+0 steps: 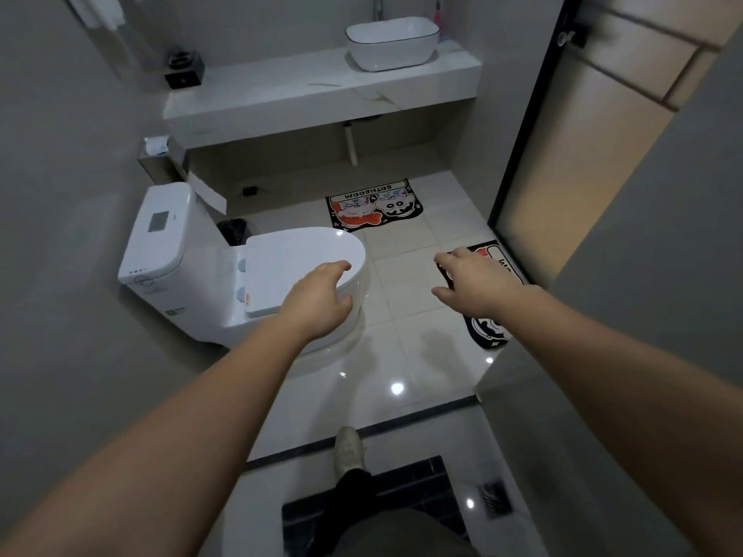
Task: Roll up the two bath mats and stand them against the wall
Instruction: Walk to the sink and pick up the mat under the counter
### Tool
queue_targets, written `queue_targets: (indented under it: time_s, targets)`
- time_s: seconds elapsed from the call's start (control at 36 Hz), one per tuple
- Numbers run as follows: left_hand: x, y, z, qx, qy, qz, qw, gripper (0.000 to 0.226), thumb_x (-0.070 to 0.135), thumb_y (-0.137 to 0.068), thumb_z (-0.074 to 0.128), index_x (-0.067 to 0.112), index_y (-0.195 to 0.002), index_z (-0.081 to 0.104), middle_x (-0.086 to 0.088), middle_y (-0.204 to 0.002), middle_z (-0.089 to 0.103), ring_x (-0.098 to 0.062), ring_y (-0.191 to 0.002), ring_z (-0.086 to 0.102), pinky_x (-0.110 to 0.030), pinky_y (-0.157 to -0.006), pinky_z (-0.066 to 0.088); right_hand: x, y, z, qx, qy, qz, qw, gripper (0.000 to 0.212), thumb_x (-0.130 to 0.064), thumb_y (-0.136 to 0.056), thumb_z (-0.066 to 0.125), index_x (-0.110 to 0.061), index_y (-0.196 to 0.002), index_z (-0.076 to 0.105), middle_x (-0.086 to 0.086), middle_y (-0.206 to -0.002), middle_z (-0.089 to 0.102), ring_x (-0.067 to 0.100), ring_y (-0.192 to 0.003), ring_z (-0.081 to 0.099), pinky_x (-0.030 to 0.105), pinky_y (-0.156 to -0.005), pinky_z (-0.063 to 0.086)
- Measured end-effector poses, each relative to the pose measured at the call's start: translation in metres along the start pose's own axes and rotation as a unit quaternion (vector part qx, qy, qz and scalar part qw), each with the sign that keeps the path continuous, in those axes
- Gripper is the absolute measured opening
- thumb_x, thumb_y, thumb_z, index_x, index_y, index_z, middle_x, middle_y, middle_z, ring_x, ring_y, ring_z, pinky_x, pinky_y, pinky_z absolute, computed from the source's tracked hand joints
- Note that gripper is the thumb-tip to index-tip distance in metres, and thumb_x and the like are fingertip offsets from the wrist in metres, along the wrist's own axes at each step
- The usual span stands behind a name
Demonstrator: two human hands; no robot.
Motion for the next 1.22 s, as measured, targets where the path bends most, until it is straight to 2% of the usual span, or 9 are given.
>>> queue_targets:
  time_s: [0.17, 0.5, 0.75, 0.86, 1.06, 1.22]
  targets:
    - [-0.007, -0.044, 0.008, -0.020, 0.007, 0.023, 0.999, 0.055, 0.023, -0.089, 0.054, 0.019, -0.141, 0.037, -0.004, -0.147, 0.041, -0.023, -0.132, 0.041, -0.037, -0.109, 0.035, 0.010, -0.038, 0.001, 0.001, -0.006, 0.027, 1.000, 0.058, -0.043, -0.089, 0.052, -0.019, -0.140, 0.037, 0.010, -0.138, 0.045, 0.032, -0.122, 0.048, 0.045, -0.096, 0.044]
    - [-0.052, -0.137, -0.001, -0.043, 0.011, 0.037, 0.998, 0.053, 0.022, -0.091, 0.053, 0.018, -0.142, 0.037, -0.004, -0.147, 0.042, -0.023, -0.132, 0.042, -0.038, -0.108, 0.035, 0.005, -0.127, -0.002, -0.010, -0.009, 0.080, 0.997, 0.056, -0.042, -0.089, 0.052, -0.014, -0.136, 0.040, 0.012, -0.130, 0.049, 0.032, -0.117, 0.050, 0.044, -0.093, 0.047]
    - [-0.069, -0.180, -0.002, -0.071, 0.025, 0.050, 0.996, 0.054, 0.023, -0.091, 0.053, 0.020, -0.142, 0.035, -0.004, -0.148, 0.041, -0.024, -0.131, 0.043, -0.038, -0.108, 0.035, 0.006, -0.156, 0.003, 0.013, -0.057, 0.114, 0.992, 0.051, -0.039, -0.088, 0.054, -0.015, -0.131, 0.045, 0.012, -0.127, 0.051, 0.032, -0.112, 0.053, 0.041, -0.089, 0.048]
    - [-0.071, -0.196, -0.003, -0.071, 0.033, 0.052, 0.996, 0.054, 0.023, -0.091, 0.053, 0.020, -0.142, 0.035, -0.004, -0.148, 0.041, -0.025, -0.131, 0.043, -0.039, -0.108, 0.036, 0.014, -0.168, 0.002, 0.009, -0.070, 0.141, 0.988, 0.052, -0.038, -0.088, 0.053, -0.016, -0.134, 0.043, 0.010, -0.134, 0.048, 0.030, -0.115, 0.053, 0.042, -0.090, 0.048]
    - [-0.074, -0.225, 0.000, -0.076, 0.037, 0.039, 0.996, 0.053, 0.023, -0.092, 0.051, 0.020, -0.142, 0.035, -0.003, -0.148, 0.040, -0.023, -0.132, 0.041, -0.038, -0.109, 0.034, 0.030, -0.204, 0.003, 0.004, -0.079, 0.137, 0.987, 0.047, -0.037, -0.089, 0.052, -0.015, -0.130, 0.046, 0.010, -0.129, 0.050, 0.030, -0.111, 0.054, 0.043, -0.089, 0.049]
    - [-0.067, -0.271, 0.000, -0.066, 0.033, 0.020, 0.997, 0.054, 0.022, -0.091, 0.051, 0.020, -0.143, 0.035, -0.003, -0.148, 0.041, -0.024, -0.132, 0.041, -0.039, -0.110, 0.034, 0.056, -0.252, -0.002, -0.004, -0.081, 0.118, 0.990, 0.056, -0.038, -0.091, 0.051, -0.017, -0.141, 0.036, 0.009, -0.135, 0.047, 0.029, -0.118, 0.051, 0.039, -0.093, 0.046]
Point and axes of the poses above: each hand's wrist, its own y-axis away from the middle knuckle, its own z-axis out of the palm, x = y × z, the point moved 9 cm from there along -y, towards the middle knuckle
